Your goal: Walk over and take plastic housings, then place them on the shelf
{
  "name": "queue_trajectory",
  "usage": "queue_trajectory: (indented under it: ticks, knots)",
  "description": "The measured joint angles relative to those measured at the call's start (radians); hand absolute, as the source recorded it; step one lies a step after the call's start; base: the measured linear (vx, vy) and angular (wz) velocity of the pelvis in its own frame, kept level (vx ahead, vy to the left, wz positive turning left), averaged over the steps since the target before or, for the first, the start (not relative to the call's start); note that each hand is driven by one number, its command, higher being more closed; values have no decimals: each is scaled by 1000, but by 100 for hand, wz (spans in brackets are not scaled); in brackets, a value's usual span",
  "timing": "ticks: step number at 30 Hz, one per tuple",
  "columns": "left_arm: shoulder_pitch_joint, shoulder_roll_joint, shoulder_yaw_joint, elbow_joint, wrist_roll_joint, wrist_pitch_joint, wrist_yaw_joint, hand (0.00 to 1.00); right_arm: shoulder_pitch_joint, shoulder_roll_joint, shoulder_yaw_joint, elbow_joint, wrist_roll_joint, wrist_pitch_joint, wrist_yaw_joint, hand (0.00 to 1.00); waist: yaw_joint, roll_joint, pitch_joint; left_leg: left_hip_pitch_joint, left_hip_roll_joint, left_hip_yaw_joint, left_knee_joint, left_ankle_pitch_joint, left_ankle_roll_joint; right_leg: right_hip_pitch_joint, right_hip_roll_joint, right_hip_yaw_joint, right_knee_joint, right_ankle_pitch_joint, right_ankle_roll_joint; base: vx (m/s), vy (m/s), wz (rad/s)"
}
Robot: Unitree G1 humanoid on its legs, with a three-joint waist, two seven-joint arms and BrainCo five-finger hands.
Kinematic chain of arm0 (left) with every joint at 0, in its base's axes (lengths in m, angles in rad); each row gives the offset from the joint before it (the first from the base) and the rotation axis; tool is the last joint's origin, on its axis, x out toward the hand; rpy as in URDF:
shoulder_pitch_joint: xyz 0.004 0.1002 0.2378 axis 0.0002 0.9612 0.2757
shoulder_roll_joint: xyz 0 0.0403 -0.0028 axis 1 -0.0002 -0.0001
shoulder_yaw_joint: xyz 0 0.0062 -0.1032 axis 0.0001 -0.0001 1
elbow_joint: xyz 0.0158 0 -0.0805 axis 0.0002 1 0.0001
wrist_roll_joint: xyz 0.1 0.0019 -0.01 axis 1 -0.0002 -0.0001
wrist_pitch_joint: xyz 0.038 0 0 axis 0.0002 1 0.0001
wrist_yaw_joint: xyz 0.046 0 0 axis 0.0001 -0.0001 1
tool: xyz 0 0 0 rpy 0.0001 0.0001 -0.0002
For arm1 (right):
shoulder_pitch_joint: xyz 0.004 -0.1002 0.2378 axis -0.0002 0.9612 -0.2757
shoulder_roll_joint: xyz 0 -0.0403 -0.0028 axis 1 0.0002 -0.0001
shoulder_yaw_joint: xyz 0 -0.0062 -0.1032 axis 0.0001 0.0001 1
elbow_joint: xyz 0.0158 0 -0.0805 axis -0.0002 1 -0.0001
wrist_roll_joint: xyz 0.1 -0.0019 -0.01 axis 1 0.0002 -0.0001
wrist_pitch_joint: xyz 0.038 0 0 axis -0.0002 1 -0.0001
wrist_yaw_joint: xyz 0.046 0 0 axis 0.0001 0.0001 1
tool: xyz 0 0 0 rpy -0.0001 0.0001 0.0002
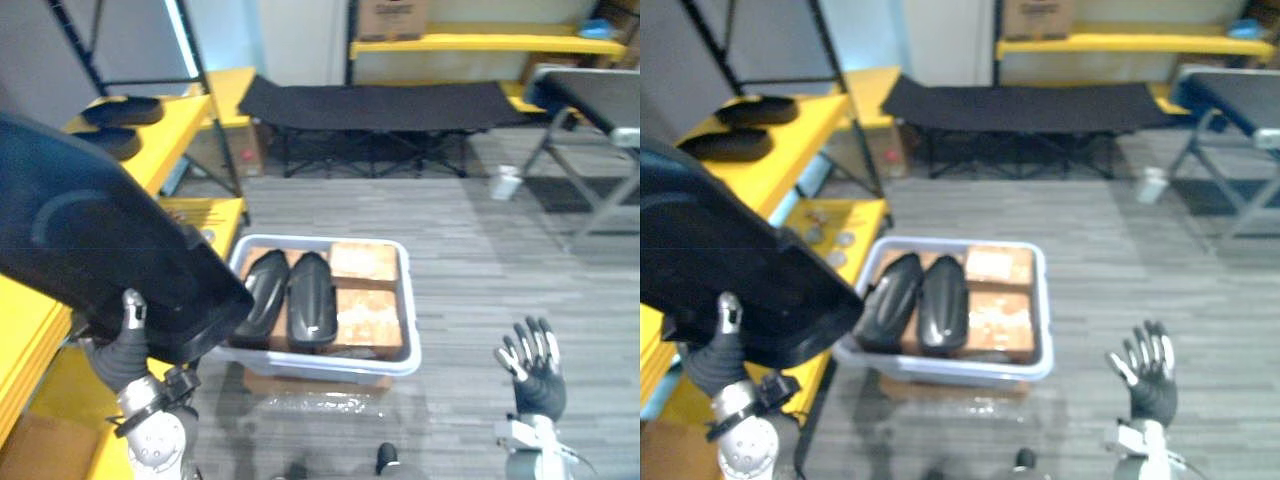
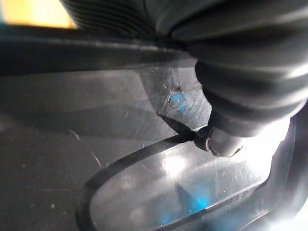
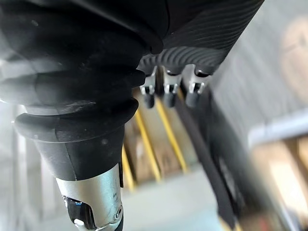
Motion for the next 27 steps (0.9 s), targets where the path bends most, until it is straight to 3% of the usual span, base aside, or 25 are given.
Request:
queue_trajectory:
  ticks: [4, 8, 13, 16, 23, 27]
  knots:
    - [75, -63, 156, -60, 7, 4, 6, 100, -179, -37, 196, 58, -21, 40, 0, 0, 87, -5, 23, -11, -30, -116, -1, 18, 10, 45, -27, -117, 14, -30, 19, 45, -6, 87]
    - [117, -106, 220, -65, -5, 3, -33, 100, -307, -29, 313, 98, -72, 65, -54, 0, 169, -18, 30, -29, -60, -216, 1, 29, 19, 81, -52, -203, 20, -42, 25, 80, 41, 82]
    - [130, -113, 211, -67, -41, -3, -154, 100, -298, -13, 320, 89, -82, 90, -129, 0, 172, -63, 38, -44, -90, -295, 12, 33, 25, 86, -89, -212, 99, -89, 11, 73, 70, 57]
    - [130, -110, 172, -70, -42, -3, -199, 100, -235, -8, 288, 89, -97, 92, -136, 0, 164, -89, 42, -45, -100, -300, 32, 33, 25, 86, -106, -204, 142, -118, -8, 39, 33, 21]
    - [128, -96, 139, -70, -64, -3, -233, 100, -199, -9, 252, 82, -122, 87, -114, 0, 138, -92, 44, -43, -97, -280, 38, 27, 16, 81, -109, -166, 156, -137, -2, -18, -4, -4]
    - [122, -90, 134, -68, -73, -3, -206, 100, -198, -8, 250, 80, -122, 82, -76, 0, 138, -94, 44, -45, -83, -243, 43, 10, 14, 69, -96, -118, 156, -158, 2, -81, -7, -25]
